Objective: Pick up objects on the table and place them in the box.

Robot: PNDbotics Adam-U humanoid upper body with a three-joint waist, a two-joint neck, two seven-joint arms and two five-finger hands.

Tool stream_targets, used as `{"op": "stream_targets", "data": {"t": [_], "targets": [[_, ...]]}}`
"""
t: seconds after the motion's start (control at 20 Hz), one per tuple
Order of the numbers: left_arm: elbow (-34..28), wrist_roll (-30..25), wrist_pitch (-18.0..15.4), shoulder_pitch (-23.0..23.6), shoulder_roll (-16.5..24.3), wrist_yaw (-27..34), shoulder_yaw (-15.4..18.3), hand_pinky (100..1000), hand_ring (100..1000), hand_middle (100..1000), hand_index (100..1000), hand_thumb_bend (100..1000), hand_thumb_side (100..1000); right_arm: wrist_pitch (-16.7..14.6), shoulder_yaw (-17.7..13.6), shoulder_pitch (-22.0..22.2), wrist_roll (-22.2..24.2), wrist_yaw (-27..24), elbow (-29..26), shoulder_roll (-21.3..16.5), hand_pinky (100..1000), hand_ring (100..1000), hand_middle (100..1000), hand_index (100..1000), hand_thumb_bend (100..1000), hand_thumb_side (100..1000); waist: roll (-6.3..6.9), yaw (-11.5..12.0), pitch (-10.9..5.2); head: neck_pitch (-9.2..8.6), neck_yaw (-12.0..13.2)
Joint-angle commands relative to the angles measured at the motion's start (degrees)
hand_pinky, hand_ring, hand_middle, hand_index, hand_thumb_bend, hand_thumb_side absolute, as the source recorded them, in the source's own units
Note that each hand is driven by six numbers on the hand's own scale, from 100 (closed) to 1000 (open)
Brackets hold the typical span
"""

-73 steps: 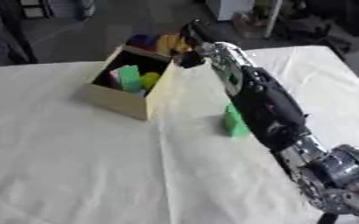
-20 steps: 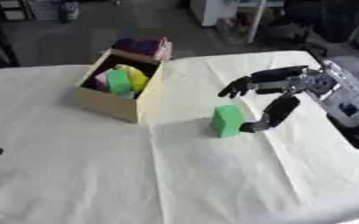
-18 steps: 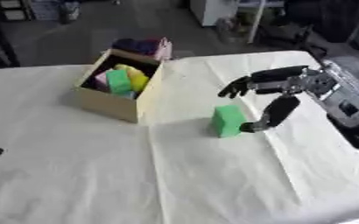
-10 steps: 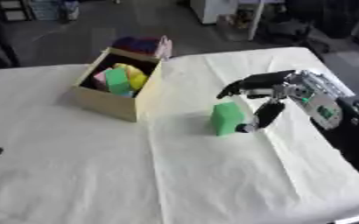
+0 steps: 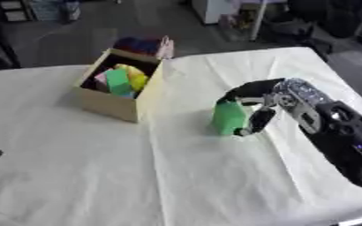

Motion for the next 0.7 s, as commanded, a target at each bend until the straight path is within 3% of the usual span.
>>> {"op": "stream_targets", "data": {"t": [0.05, 0.25, 0.4, 0.7], "targets": [[-0.5, -0.1, -0.1, -0.2, 0.3, -0.1, 0.3, 737, 603, 621, 727, 704, 551, 1.1, -2.8, -2.8, -2.4, 2.1, -1.7, 0.1, 769, 685, 475, 720, 264, 274, 0.24, 0.1, -0.89, 0.22, 0.0], [-0.6, -0.1, -0.1, -0.3, 0.2, 0.1, 0.3, 737, 603, 621, 726, 704, 551, 4.6, -5.7, -6.2, -6.0, 4.1, -3.0, 3.1, 748, 641, 451, 707, 239, 275, 0.54, 0.3, -1.06, 0.06, 0.0], [-0.7, -0.2, -0.1, -0.3, -0.1, 0.2, 0.1, 737, 604, 621, 727, 703, 552, 7.2, -7.6, -9.5, -8.7, 4.4, 0.3, 6.3, 733, 608, 431, 703, 234, 272, 1.08, 0.9, -1.28, -0.07, -0.2], [-1.0, -1.0, 0.0, -1.1, -0.7, 0.6, -0.7, 737, 604, 621, 726, 704, 552, 12.7, -14.8, -17.0, -14.2, 5.7, 9.1, 13.5, 711, 569, 412, 693, 213, 265, 2.05, 4.1, -0.72, -0.88, -2.2]]}}
